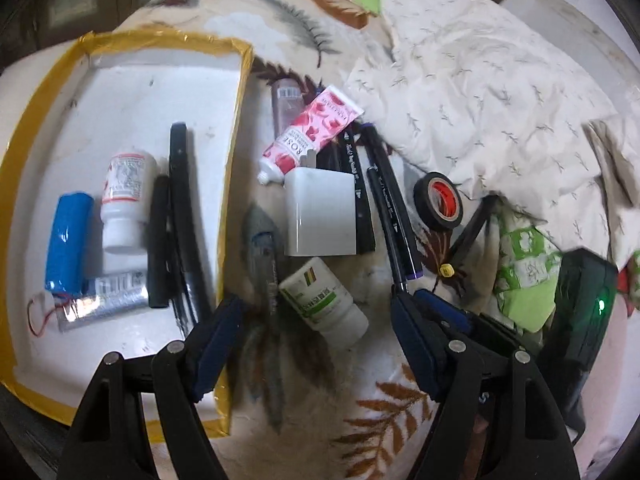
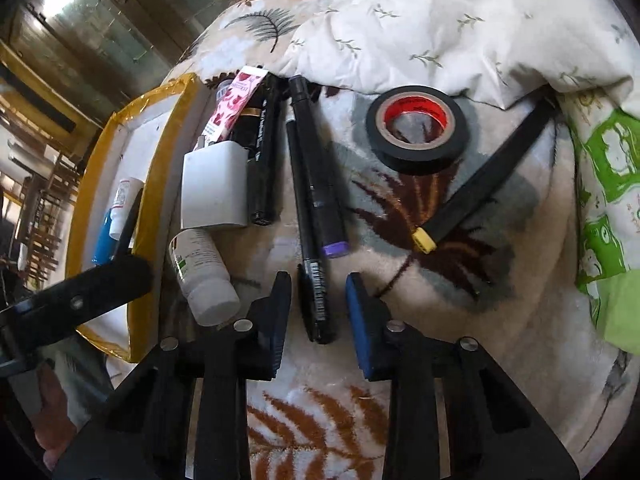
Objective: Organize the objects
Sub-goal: 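Release the blue battery into the tray with the left tool while the right tool moves to a black pen, then grasp the white green-labelled bottle with the left tool while the right tool grasps the black pen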
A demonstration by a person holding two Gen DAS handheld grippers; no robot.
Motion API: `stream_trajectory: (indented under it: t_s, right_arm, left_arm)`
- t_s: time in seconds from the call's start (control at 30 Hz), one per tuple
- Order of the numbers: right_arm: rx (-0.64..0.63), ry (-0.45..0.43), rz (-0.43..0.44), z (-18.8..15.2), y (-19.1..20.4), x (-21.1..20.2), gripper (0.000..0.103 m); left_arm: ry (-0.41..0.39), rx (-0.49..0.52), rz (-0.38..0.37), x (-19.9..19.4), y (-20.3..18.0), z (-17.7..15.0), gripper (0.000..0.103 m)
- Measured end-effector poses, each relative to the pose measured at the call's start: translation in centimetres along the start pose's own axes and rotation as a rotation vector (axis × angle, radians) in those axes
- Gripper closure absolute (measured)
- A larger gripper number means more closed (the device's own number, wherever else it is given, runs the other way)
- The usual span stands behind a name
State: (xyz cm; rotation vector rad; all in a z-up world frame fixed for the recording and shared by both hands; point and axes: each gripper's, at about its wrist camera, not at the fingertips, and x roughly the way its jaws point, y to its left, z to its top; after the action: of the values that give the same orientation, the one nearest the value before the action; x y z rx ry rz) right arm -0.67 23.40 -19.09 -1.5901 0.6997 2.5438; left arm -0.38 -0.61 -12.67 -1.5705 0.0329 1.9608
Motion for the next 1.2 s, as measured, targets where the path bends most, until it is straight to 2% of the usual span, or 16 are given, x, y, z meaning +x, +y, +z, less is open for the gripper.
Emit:
stream_trajectory:
  t_s: [0.1,0.2,0.4,0.5,0.6,0.77,0.97,1.03,1.2]
  right_arm:
    - [0.014,-0.002,0.014,0.0,-0.5,-0.1,0.075]
    - [0.023,-0.003,0.018,-0.5,-0.5,-0.4,0.075]
    - [0.021,-0.003,0.013,-0.4,-0.2,-0.3,0.075]
    - [0.011,0.000,0.003,-0.4,-0.1,-0.3,0.075]
    - [-0.006,0.000,-0.013,-0.2,0.4,-0.1,0.075]
    - [0.011,0.002,0.010,-0.2,-0.1,-0.2,0.075]
    - [0.030,0.014,0.025,0.0,-0.3,-0.1,0.075]
    - [0.024,0.017,0.017,0.0,-0.2,-0.1,0.075]
    - [0.022,0.023,0.019,0.0,-0.1,-0.5,0.075]
  left_arm:
    - [-0.020,0.035,0.065,0.1,-0.6,-0.2,0.027]
    - [0.050,-0.001,0.058,1.6,0.0,-0.1,0.027]
    - [0.044,0.065,0.090,2.5,-1.4,0.0,0.027]
    - [0.063,0.043,0.054,3.0,-1.1,-0.2,0.027]
    - [0.091,-0.007,0.022,3.9,0.1,-0.2,0.037]
    - [0.070,-0.008,0.017,3.8,0.3,-0.3,0.039]
    - [0.028,-0.026,-0.030,2.9,1.8,-0.5,0.070]
    - [-0.004,-0.024,-0.041,2.2,2.2,-1.2,0.071]
    - [-0.021,0.003,-0.065,1.8,2.4,-2.0,0.071]
